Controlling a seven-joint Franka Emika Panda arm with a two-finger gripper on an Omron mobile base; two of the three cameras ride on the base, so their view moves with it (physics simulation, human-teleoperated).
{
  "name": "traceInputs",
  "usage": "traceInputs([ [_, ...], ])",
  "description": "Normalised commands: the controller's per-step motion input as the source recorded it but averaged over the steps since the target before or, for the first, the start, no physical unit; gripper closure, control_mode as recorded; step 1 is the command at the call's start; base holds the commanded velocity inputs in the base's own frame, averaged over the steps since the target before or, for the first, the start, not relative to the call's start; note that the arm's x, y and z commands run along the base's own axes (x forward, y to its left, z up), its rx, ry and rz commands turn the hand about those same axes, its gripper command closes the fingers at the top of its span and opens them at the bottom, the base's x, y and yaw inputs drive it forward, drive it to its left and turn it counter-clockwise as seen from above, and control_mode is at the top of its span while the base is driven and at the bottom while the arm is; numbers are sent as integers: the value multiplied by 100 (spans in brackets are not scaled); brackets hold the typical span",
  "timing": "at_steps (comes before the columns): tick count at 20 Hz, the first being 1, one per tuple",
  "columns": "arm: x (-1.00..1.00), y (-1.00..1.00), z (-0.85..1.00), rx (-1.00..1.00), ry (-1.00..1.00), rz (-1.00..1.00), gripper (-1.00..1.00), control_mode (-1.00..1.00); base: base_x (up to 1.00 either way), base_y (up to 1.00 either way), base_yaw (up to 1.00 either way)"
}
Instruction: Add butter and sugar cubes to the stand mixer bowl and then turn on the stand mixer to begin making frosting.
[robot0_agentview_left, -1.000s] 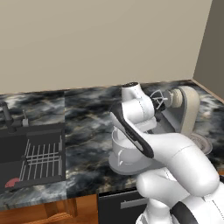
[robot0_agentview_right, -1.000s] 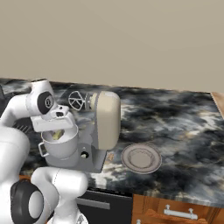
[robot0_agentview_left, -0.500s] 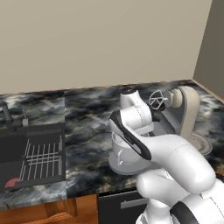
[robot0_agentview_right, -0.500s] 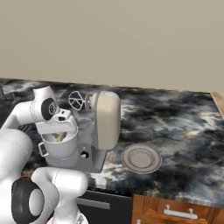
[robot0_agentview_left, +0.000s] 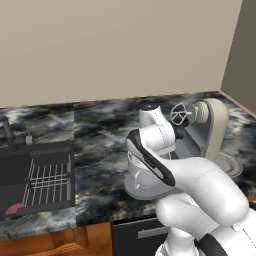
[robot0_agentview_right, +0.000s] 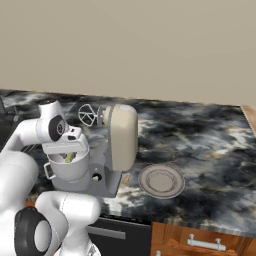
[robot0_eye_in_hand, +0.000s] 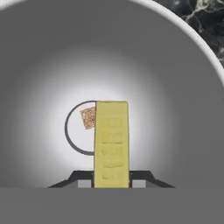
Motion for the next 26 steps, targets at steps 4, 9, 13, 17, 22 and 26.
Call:
traceInputs([
  [4,0,0,-28,0,-1,0,-100,-100,0,0,0],
  [9,0,0,-8,0,0,0,-100,-100,0,0,0],
  [13,-6,0,16,0,0,0,-100,-100,0,0,0],
  [17,-30,0,59,0,0,0,-100,-100,0,0,0],
  [22,-41,0,55,0,0,0,-100,-100,0,0,0],
  [26,-61,0,42,0,0,0,-100,-100,0,0,0],
])
